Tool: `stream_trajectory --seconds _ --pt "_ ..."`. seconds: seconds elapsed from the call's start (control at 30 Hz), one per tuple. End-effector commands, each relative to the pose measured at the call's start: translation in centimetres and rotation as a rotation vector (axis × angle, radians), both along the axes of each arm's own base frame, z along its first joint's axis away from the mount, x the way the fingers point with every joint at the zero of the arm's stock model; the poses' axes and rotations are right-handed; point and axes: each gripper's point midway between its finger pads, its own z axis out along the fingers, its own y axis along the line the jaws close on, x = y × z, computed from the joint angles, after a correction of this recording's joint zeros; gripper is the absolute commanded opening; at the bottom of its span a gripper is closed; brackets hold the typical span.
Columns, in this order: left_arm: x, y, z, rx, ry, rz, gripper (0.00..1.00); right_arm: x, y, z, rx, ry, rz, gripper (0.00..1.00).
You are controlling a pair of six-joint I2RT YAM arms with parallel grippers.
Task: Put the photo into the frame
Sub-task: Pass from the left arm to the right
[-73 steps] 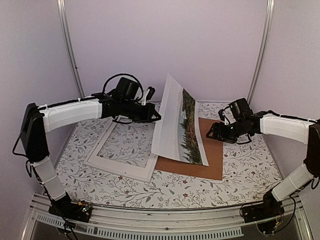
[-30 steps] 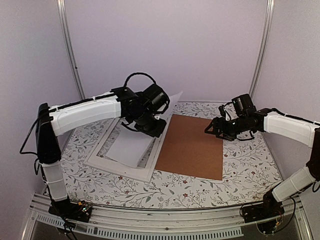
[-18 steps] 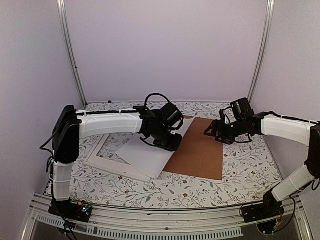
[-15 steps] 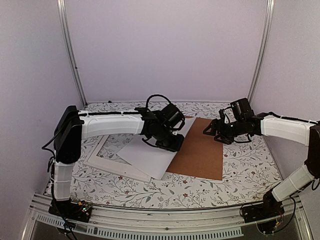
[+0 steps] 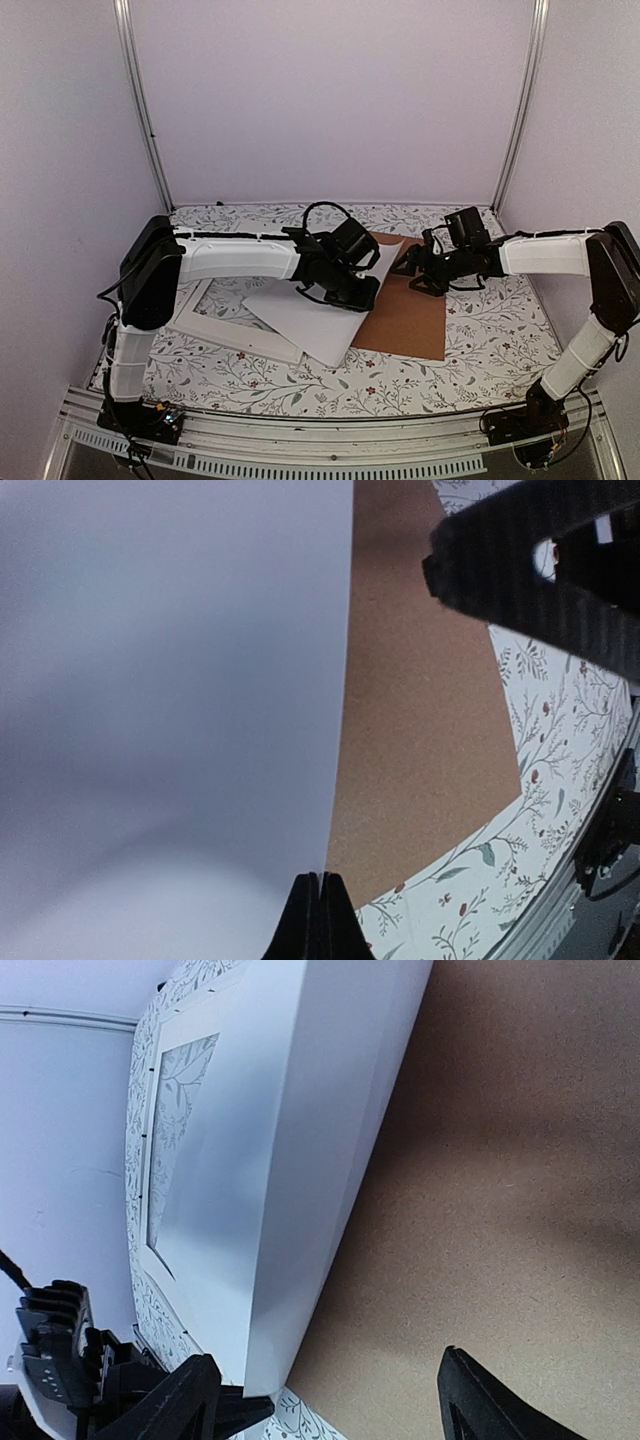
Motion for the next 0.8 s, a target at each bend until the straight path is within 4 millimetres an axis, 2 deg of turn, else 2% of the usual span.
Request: stream_trajectory --seconds 0.0,0.3,0.6,0.77 --pt "-0.8 -1.1 -1.1 -0.016 0.017 -0.014 0.00 0.1 1.9 -0.4 0.048 0.001 0.035 0.78" --pt "-1.6 -1.8 -2.0 -0.011 0.032 -0.025 0.04 -0.2 3.1 -2.5 0.032 0.047 0.064 0.77" --pt "-1.9 -2.1 -1.6 -0.018 0.025 -0.031 0.19 -0.3 3.8 -4.9 0.040 0.078 0.071 0.69" --pt "-2.1 -2.0 -0.8 -0.032 0.021 -0.037 0.30 -0.2 3.5 -5.6 0.025 0.080 0.048 0.58"
